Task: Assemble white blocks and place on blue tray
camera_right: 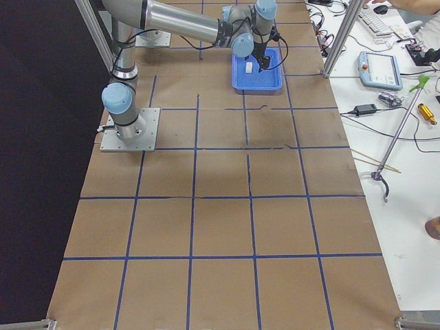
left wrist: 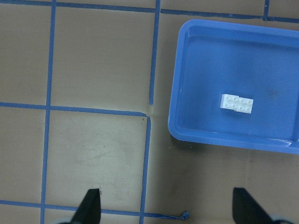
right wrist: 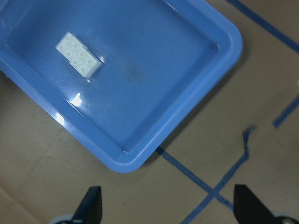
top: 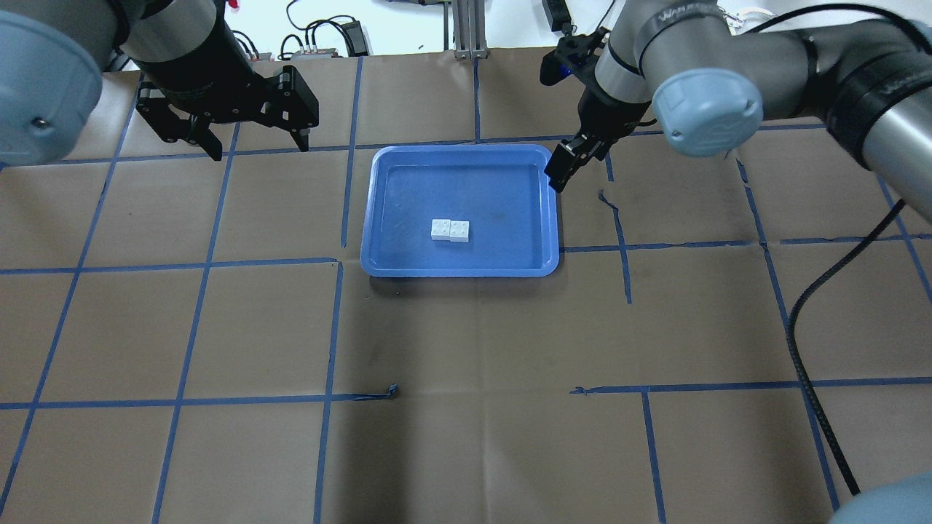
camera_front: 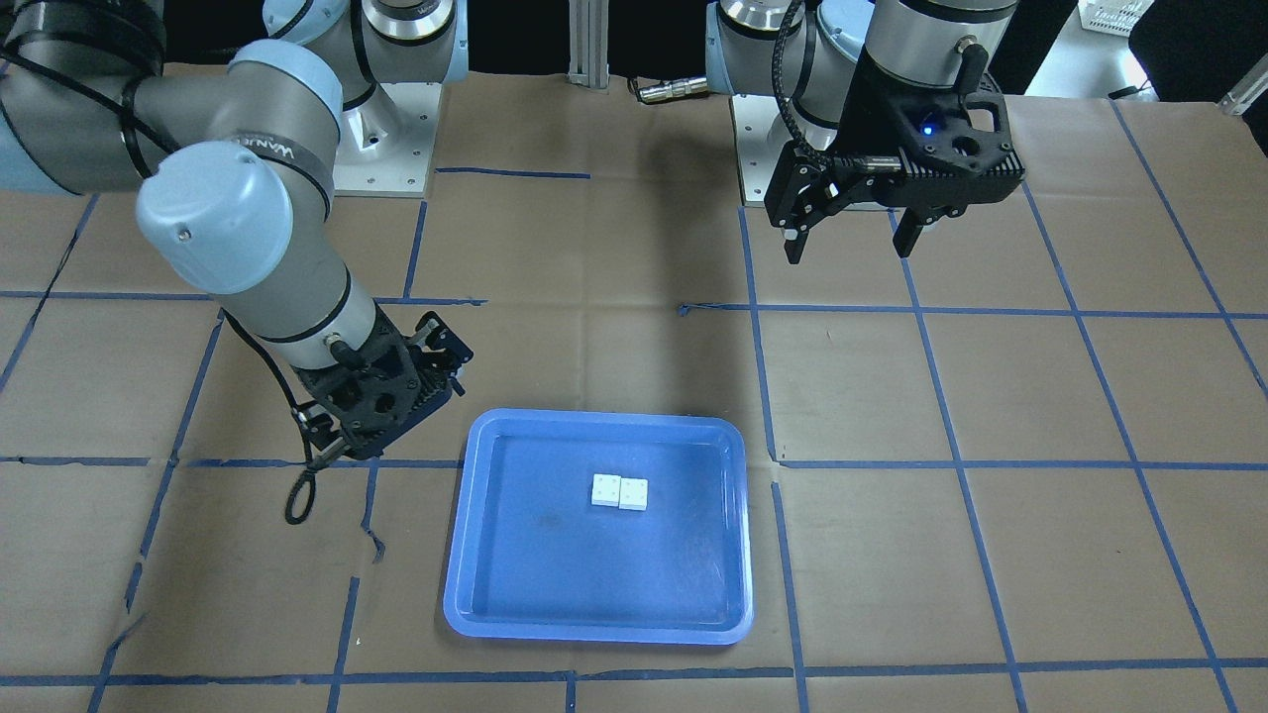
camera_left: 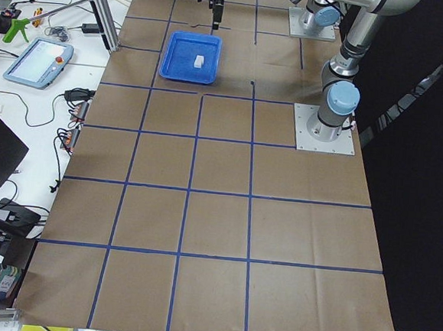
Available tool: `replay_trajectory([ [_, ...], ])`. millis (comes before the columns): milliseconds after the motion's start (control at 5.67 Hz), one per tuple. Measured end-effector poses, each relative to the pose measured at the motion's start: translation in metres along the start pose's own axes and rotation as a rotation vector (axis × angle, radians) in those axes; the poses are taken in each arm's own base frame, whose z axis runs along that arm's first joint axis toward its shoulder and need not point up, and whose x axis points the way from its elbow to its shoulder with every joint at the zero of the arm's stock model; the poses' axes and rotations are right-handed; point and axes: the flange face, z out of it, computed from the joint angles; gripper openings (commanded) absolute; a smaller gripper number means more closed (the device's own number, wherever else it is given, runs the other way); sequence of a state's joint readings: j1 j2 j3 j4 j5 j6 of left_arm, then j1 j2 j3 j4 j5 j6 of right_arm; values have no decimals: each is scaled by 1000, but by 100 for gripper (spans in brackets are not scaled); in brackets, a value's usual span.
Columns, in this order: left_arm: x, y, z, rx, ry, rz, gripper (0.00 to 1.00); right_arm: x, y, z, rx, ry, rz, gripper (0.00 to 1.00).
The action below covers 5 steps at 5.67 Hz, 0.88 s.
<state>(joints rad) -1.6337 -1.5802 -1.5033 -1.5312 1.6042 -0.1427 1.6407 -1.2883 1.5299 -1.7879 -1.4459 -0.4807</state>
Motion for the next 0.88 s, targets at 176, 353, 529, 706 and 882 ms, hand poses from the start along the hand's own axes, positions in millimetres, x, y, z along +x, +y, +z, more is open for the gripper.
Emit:
replay_trajectory([
  [176, 0, -1, 1, 0, 0, 0, 99, 3, 14, -37, -51, 43, 235, 100],
  [353, 0, -1, 1, 0, 1, 0, 99, 8, 33, -68, -61, 60, 395, 100],
  [529, 0, -1, 1, 1, 1, 0, 99, 14, 58, -100, -46, 71, 489, 100],
  [706, 0, -1, 1, 2, 1, 0, 99, 10, 80, -128, -35, 75, 542, 100],
  [882, 1, -1, 1, 2, 1, 0, 99, 4, 91, -141, -29, 77, 572, 100],
])
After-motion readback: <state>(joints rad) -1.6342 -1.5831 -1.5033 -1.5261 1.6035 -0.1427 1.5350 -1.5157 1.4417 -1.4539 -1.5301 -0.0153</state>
